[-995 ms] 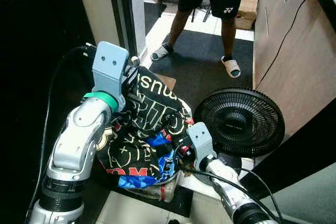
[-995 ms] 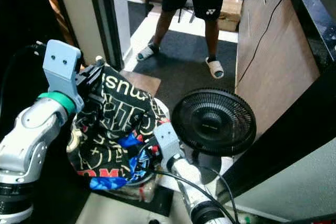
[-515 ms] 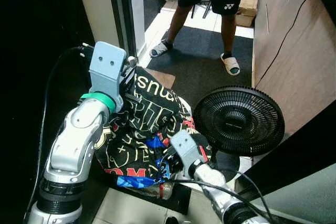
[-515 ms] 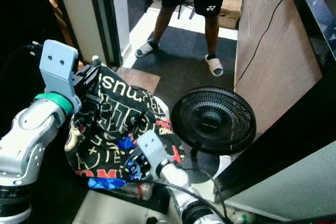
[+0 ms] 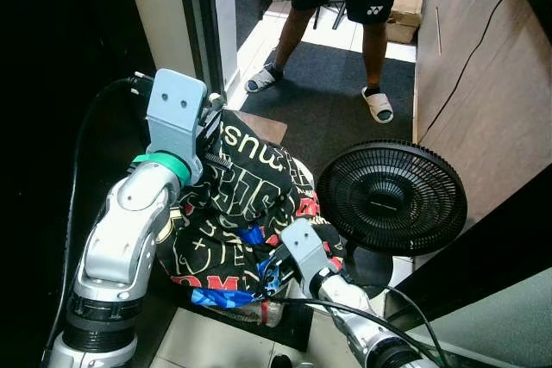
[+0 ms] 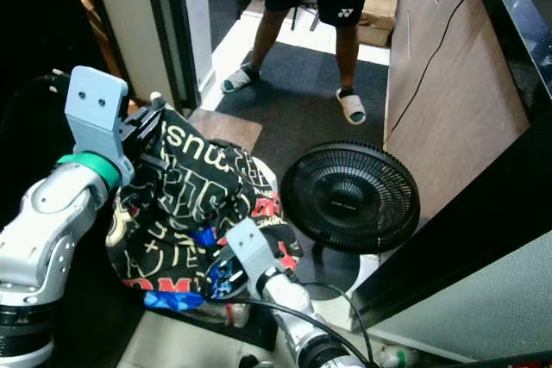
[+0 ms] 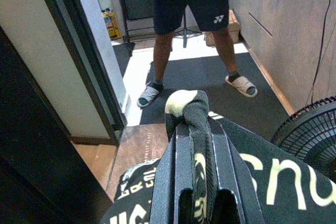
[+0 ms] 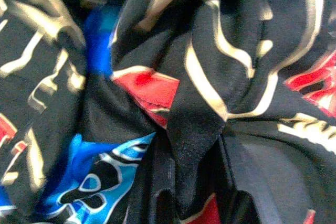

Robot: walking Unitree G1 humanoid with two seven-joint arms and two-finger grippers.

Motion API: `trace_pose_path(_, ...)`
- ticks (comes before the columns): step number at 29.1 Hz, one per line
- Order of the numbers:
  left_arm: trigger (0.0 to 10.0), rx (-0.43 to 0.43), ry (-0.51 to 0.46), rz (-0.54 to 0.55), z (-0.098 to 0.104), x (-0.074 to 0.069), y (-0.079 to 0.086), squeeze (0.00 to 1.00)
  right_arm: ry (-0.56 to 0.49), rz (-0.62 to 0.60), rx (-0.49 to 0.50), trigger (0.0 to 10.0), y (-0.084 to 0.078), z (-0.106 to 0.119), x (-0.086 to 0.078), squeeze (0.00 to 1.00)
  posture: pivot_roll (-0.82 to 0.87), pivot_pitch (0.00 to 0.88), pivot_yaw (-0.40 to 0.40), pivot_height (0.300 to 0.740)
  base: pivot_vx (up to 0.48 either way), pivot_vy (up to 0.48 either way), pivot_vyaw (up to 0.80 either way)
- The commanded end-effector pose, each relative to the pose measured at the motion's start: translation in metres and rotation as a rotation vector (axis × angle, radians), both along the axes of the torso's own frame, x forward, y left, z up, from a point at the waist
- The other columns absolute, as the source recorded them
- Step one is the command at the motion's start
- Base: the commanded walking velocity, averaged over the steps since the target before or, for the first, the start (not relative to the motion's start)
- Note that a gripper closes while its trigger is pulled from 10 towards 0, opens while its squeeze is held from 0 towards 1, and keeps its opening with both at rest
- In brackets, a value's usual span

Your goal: Clothes washing

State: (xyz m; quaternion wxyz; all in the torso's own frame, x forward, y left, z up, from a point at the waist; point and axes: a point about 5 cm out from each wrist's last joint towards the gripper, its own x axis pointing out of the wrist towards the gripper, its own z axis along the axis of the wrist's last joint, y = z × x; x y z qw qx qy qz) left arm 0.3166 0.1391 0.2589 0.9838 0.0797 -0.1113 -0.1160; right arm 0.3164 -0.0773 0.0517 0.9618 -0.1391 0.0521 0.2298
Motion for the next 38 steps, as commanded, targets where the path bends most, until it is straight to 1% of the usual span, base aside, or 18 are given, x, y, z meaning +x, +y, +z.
trace_pose_path(1,10.0,-0.006,0.011,0.008,-0.004,0.001,0.0,0.0,-0.073,-0.063,0.054,0.0,-0.008,0.013,0.006,0.0,0.22,0.143,0.024,0.74,0.0,0.0,0.0)
trace_pose_path(3,10.0,-0.011,0.011,0.003,-0.005,0.002,-0.002,0.0,-0.209,-0.131,0.114,0.0,-0.021,0.042,0.016,0.0,0.21,0.131,0.025,0.74,0.0,0.0,0.0)
trace_pose_path(5,10.0,-0.011,0.011,0.003,-0.005,0.002,-0.002,0.0,-0.209,-0.131,0.114,0.0,-0.021,0.042,0.016,0.0,0.21,0.131,0.025,0.74,0.0,0.0,0.0)
trace_pose_path(7,10.0,-0.019,0.009,-0.004,-0.005,0.005,-0.004,0.0,-0.383,-0.204,0.183,0.0,-0.039,0.081,0.022,0.0,0.19,0.114,0.027,0.74,0.0,0.0,0.0)
trace_pose_path(10,10.0,-0.022,0.008,-0.006,-0.005,0.005,-0.005,0.0,-0.44,-0.224,0.204,0.0,-0.045,0.094,0.023,0.0,0.19,0.114,0.027,0.74,0.0,0.0,0.0)
trace_pose_path(13,10.0,-0.025,0.012,0.001,-0.009,0.009,-0.004,0.0,-0.588,-0.279,0.286,0.0,-0.06,0.136,0.025,0.0,0.16,0.063,0.035,0.74,0.0,0.0,0.0)
trace_pose_path(14,10.0,-0.025,0.012,0.001,-0.009,0.009,-0.004,0.0,-0.588,-0.279,0.286,0.0,-0.06,0.136,0.025,0.0,0.16,0.063,0.035,0.74,0.0,0.0,0.0)
trace_pose_path(15,10.0,-0.026,0.015,0.007,-0.01,0.01,-0.003,0.0,-0.634,-0.292,0.32,8.9,-0.063,0.152,0.026,0.0,0.15,0.052,0.039,0.74,0.0,0.0,0.0)
trace_pose_path(16,10.0,-0.027,0.018,0.012,-0.011,0.011,-0.002,0.0,-0.668,-0.3,0.351,10.0,-0.065,0.165,0.026,0.0,0.15,0.049,0.04,0.74,0.0,0.0,0.0)
trace_pose_path(18,10.0,-0.027,0.018,0.012,-0.011,0.011,-0.002,0.0,-0.668,-0.3,0.351,10.0,-0.065,0.165,0.026,0.0,0.15,0.049,0.04,0.74,0.0,0.0,0.0)
trace_pose_path(20,10.0,-0.044,0.04,0.032,-0.013,0.013,0.0,0.0,-0.757,-0.333,0.423,10.0,-0.071,0.197,0.024,0.0,0.14,0.024,0.048,0.74,0.0,0.0,0.0)
trace_pose_path(24,10.0,-0.072,0.036,0.043,-0.008,0.014,0.001,0.0,-0.795,-0.351,0.475,10.0,-0.075,0.211,0.021,0.0,0.14,0.011,0.049,0.74,0.0,0.0,0.0)
trace_pose_path(25,10.0,-0.127,0.014,0.049,0.002,0.014,0.002,0.0,-0.821,-0.357,0.521,10.0,-0.076,0.221,0.013,0.0,0.14,0.0,0.049,0.74,0.0,0.0,0.0)
trace_pose_path(26,10.0,-0.127,0.014,0.049,0.002,0.014,0.002,0.0,-0.821,-0.357,0.521,10.0,-0.076,0.221,0.013,0.0,0.14,0.0,0.049,0.74,0.0,0.0,0.0)
trace_pose_path(28,10.0,-0.224,-0.082,0.04,0.031,0.009,0.007,0.0,-0.866,-0.336,0.568,10.0,-0.076,0.234,-0.005,0.0,0.14,0.0,0.049,0.74,0.0,0.0,0.0)
trace_pose_path(31,10.0,-0.191,-0.135,0.027,0.043,0.009,0.006,0.0,-0.904,-0.336,0.538,10.0,-0.08,0.241,-0.012,0.0,0.13,0.0,0.051,0.74,0.0,0.0,0.0)
trace_pose_path(32,10.0,-0.141,-0.136,0.038,0.039,0.012,0.005,0.0,-0.894,-0.353,0.512,10.0,-0.084,0.238,-0.009,0.0,0.12,0.0,0.055,0.74,0.0,0.0,0.0)
trace_pose_path(38,10.0,-0.082,-0.08,0.047,0.024,0.019,-0.002,0.0,-0.837,-0.387,0.468,10.0,-0.088,0.224,0.0,0.0,0.12,0.0,0.064,0.74,0.0,0.0,0.0)
